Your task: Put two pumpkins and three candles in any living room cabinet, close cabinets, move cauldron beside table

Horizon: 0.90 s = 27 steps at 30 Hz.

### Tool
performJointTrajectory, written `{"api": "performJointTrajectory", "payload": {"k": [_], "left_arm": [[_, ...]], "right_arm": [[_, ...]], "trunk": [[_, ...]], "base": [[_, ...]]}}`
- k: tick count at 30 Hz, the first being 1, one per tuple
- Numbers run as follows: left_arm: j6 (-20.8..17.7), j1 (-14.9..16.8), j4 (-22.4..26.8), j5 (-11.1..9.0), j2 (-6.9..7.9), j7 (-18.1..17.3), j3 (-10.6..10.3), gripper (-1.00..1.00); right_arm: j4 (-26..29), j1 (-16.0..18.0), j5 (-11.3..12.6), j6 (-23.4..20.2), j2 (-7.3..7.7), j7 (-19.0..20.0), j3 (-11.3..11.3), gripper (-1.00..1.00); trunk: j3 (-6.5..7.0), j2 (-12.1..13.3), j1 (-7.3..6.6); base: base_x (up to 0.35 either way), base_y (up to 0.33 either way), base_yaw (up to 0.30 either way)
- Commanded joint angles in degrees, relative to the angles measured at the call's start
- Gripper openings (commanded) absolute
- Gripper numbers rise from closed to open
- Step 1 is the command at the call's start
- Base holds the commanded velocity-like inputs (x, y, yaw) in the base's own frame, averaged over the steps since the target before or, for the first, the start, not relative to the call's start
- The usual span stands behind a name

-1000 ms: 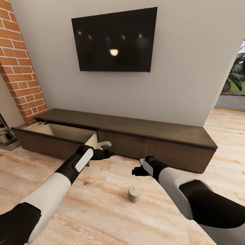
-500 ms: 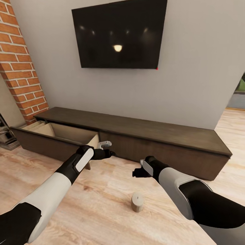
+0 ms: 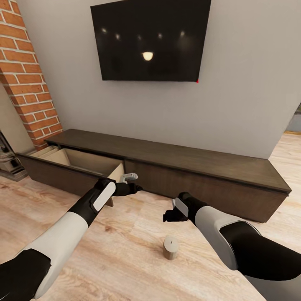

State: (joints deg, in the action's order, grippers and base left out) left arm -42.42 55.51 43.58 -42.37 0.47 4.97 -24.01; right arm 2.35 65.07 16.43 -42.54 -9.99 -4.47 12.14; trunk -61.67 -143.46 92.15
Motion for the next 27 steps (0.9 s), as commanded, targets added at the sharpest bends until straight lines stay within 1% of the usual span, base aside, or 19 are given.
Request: {"api": "performJointTrajectory", "payload": {"k": [1,8,16,18,24,27], "left_arm": [[-0.12,0.04,0.19,-0.59,0.02,0.51,-0.22,1.0],[-0.12,0.04,0.3,-0.59,-0.04,0.56,-0.28,1.0],[-0.16,0.04,0.46,-0.56,-0.13,0.45,-0.34,1.0],[-0.3,0.04,0.52,-0.6,-0.47,0.38,-0.54,1.0],[-0.45,0.04,0.54,-0.61,-1.49,0.32,-0.68,1.0],[-0.46,0.04,0.54,-0.61,-1.61,0.31,-0.69,1.0]], "right_arm": [[-0.29,0.0,0.62,-0.25,-0.01,-0.48,0.25,1.0],[-2.22,-0.24,0.64,0.07,-0.01,-0.37,0.23,1.0],[-3.32,-1.49,0.7,0.57,-0.01,-0.2,0.22,1.0],[-3.38,-2.19,0.71,0.61,-0.01,-0.22,0.21,1.0],[-3.38,-2.7,0.7,0.68,-0.01,-0.47,0.13,1.0],[-3.34,-2.73,0.67,0.66,-0.01,-0.48,0.14,1.0]], "trunk": [[-0.06,-0.02,-0.01],[-0.07,-0.02,-0.01],[-0.07,-0.02,-0.01],[-0.07,-0.02,-0.01],[-1.4,-0.1,0.14],[-2.06,-0.14,0.22]], "base": [[0.0,0.0,0.004],[0.0,0.0,0.001],[0.0,0.0,0.0],[0.0,0.0,0.0],[0.0,0.0,0.0],[0.0,0.0,0.0]]}}
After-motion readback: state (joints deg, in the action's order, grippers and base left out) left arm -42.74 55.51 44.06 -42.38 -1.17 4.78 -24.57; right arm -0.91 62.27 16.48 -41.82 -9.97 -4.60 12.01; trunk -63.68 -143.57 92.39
